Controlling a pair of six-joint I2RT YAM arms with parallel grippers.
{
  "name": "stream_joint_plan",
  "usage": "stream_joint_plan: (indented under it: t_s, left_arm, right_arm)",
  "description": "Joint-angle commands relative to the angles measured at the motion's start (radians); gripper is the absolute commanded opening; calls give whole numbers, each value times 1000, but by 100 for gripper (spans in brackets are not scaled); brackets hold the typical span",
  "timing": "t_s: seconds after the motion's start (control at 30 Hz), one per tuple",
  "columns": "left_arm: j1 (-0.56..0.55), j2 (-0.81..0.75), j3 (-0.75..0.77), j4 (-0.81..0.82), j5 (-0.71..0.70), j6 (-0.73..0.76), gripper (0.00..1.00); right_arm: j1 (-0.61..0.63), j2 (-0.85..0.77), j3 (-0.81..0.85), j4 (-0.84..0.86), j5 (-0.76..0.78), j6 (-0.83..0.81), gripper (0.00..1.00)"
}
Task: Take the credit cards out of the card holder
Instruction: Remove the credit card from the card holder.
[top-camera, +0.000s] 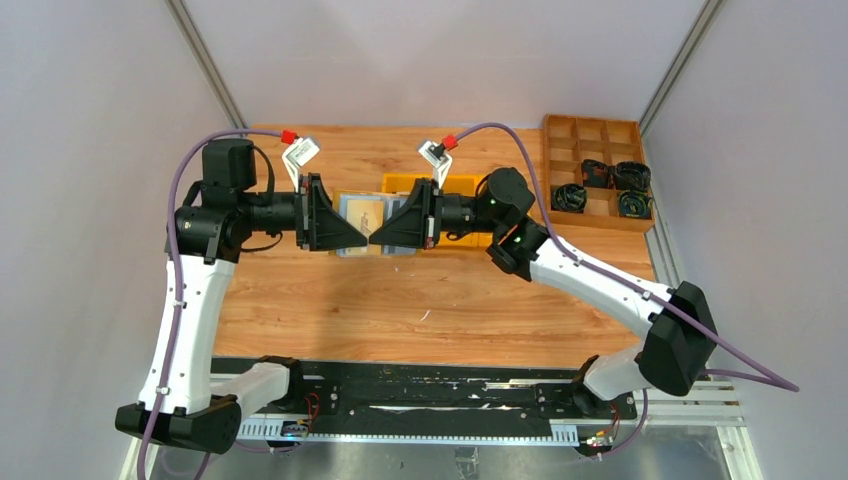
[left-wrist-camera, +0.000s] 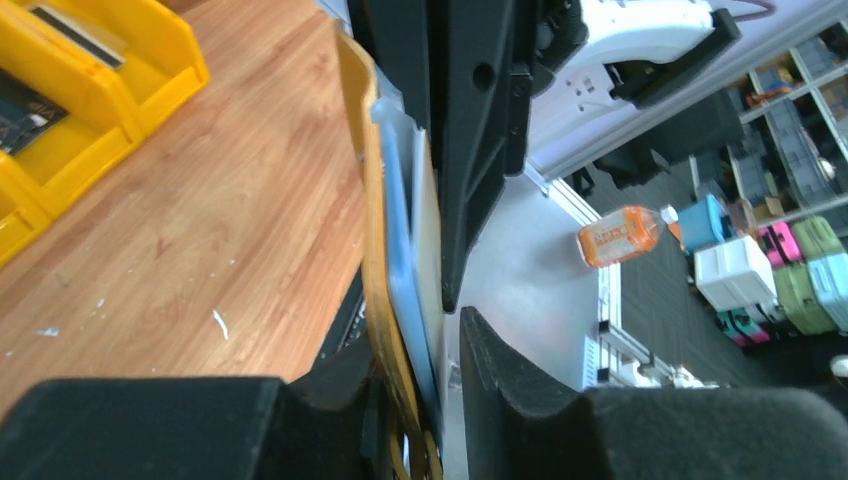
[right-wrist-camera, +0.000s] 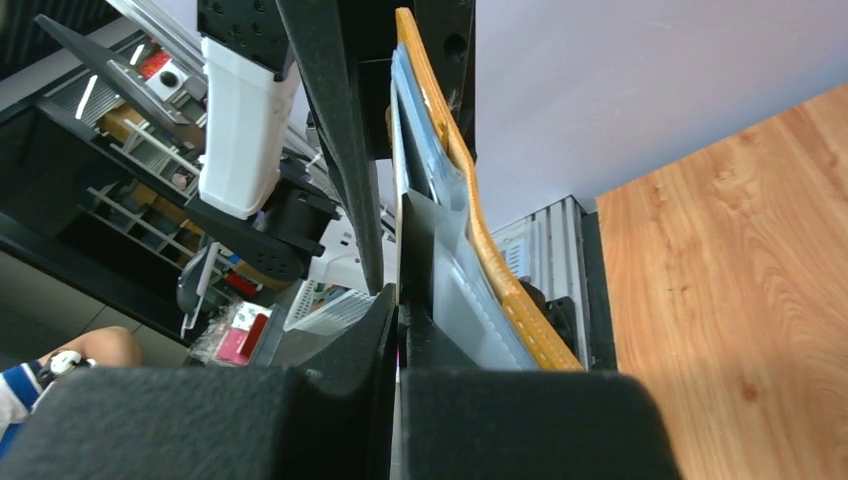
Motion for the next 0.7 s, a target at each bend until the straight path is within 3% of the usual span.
stream_joint_plan:
  t_s: [0.0,0.07,0.17,0.27,0.4,0.47,0.57,0.67]
  left_arm:
    - [-9,-11,30,28,141,-34,31]
    - [-9,-12,38,27,155,-40,29]
    - [-9,-12,44,27,169,-42,14]
    - [-9,-14,46,27,172,-39,8]
    - [-9,-14,45,26,177,-40,7]
    - [-9,-14,47,25,176,-40,7]
    - [-9,-17,48,27,175,-40,7]
    - [-9,-19,47,27,169,-41,7]
  right_arm:
    - [0,-18,-17,94,-46,60,0]
    - [-4,-29,-23,73,-42,45,0]
    - [-16,-49,-43,70,-42,43,0]
    - [-30,-59,-53,79,-43,62,19]
    - [-47,-52,-50,139,-39,130,27]
    - [-62,-44,-56,182,-30,169,25]
    - [-82,-28,-76,281,-18,253,12]
    - [-83,-22,-78,304,-16,266,6]
